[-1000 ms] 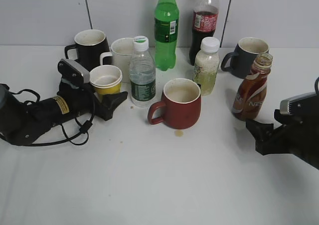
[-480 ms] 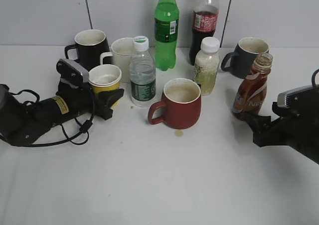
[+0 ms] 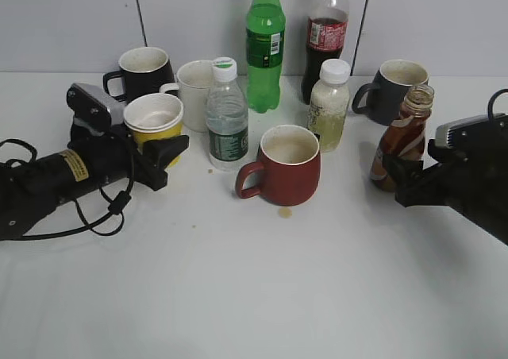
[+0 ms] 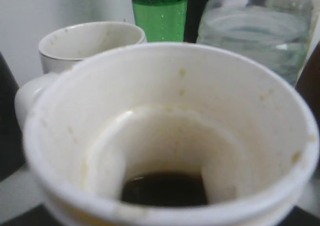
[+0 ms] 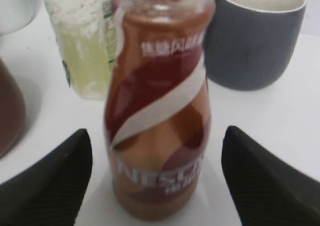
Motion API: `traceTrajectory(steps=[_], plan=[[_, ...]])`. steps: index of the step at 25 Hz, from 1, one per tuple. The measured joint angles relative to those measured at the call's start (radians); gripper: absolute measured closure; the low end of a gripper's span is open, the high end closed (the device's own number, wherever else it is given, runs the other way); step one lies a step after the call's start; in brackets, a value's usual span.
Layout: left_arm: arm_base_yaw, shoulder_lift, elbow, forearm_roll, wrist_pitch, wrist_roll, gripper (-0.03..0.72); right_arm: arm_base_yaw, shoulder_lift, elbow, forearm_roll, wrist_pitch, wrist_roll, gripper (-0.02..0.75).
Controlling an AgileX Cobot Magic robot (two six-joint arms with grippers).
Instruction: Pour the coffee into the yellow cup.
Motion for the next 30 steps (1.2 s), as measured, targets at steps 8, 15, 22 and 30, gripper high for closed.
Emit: traceTrajectory(steps=[8,15,22,30], plan=[[0.0,-0.072,0.125,0.002,-0.062,-0.001,0.292,0.0,0.117,-0.107,-0.003,0.0,0.027,0.13],[-0.002,-0.115,0.147,0.119,-0.066,-0.001,0.293,0.0,0.174,-0.185,-0.004,0.0,0.031,0.143],[-0.005,-0.15,0.147,0.226,-0.066,-0.039,0.293,0.0,0.229,-0.234,-0.028,0.0,0.04,0.143],[-0.005,-0.162,0.147,0.248,-0.067,-0.053,0.293,0.0,0.242,-0.243,-0.033,0.001,0.081,0.144]])
